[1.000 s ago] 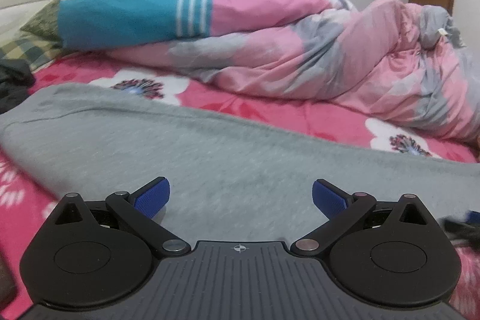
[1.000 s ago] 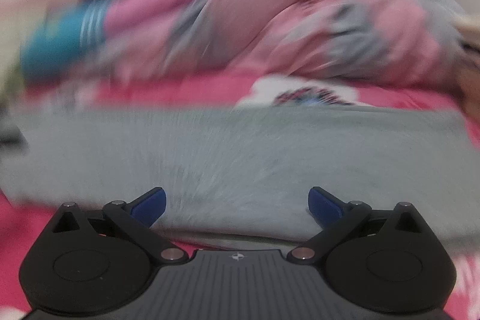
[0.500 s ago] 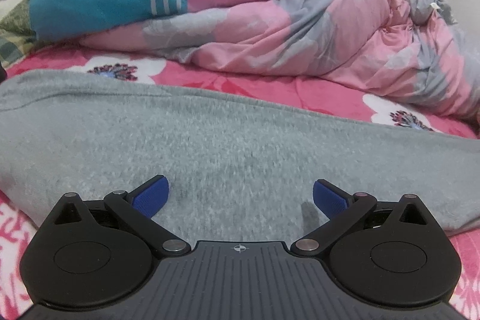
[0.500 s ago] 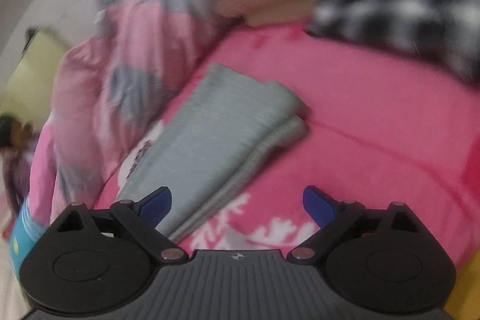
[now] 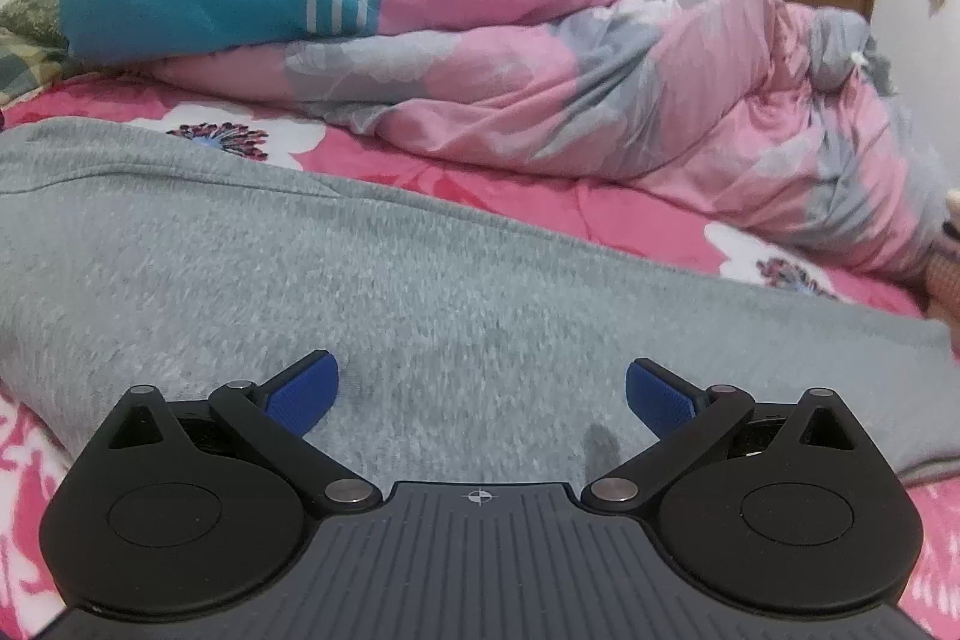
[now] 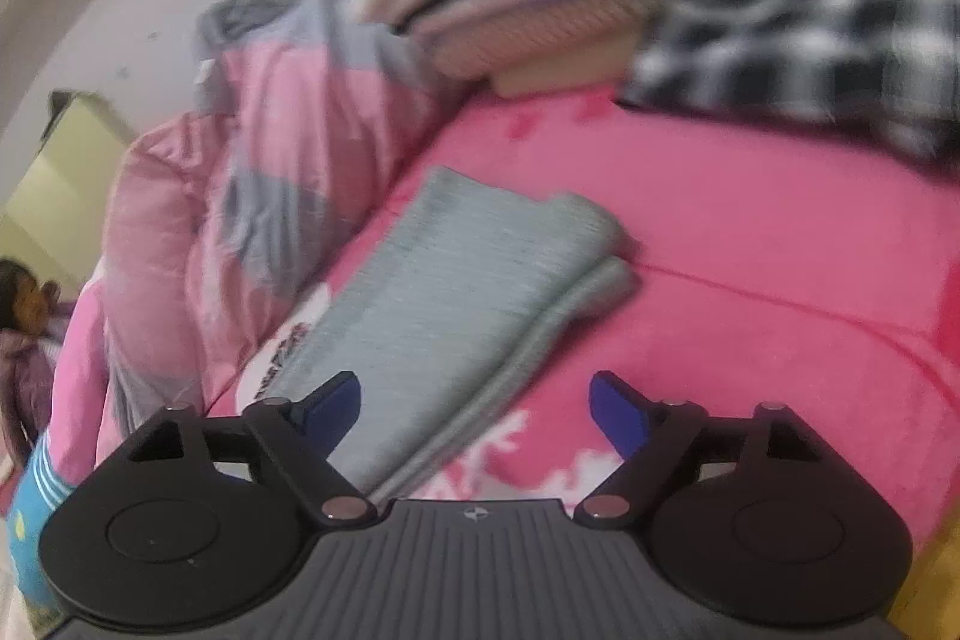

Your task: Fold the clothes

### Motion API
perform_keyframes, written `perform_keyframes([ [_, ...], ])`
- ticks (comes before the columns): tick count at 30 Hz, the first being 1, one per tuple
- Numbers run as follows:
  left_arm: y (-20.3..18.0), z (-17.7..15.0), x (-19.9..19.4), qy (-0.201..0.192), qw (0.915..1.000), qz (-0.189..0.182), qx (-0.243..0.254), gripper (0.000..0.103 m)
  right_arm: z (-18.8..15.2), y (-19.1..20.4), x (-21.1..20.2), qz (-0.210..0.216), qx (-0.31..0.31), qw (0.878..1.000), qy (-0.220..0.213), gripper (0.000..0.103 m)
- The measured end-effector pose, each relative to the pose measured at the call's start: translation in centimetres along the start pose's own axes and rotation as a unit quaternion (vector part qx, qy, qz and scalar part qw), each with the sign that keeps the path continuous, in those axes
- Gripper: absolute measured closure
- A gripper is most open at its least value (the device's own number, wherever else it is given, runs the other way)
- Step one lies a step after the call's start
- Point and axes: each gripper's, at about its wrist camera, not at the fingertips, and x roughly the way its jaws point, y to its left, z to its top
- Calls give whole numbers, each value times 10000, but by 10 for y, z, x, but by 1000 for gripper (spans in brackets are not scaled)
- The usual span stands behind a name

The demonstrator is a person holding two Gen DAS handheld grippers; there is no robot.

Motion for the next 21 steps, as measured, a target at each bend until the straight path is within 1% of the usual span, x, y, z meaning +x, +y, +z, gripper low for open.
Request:
perform_keyframes([
  [2,1,3,-7,-98,9999,85,-90,0,-3,20,-3,95,-399,9991,-121,20],
  [5,9,15,-24,-273,9987,287,-327,0,-12,61,2,469,-1156,9921,-135,20],
  [7,22,25,-35,-350,9966,440,-594,0,-24,91,12,748,-1672,9831,-60,20],
  [10,51,38,-49,-416,9885,924,-1119,0,-49,126,32,1151,-2271,9670,140,20],
  [12,75,47,-52,-391,9800,1339,-1421,0,-71,143,50,1316,-2607,9561,249,20],
  [14,97,56,-52,-369,9696,1736,-1683,0,-91,150,65,1465,-2846,9465,402,20],
  [16,114,65,-52,-387,9588,2070,-1909,0,-105,150,76,1435,-2896,9442,635,20],
  [18,133,77,-51,-395,9488,2279,-2152,0,-116,147,83,1389,-2907,9431,823,20],
  [19,144,83,-51,-377,9426,2374,-2319,0,-115,148,83,1421,-2902,9427,829,20],
  [21,167,93,-50,-330,9264,2551,-2750,0,-112,149,82,1484,-2892,9419,842,20],
])
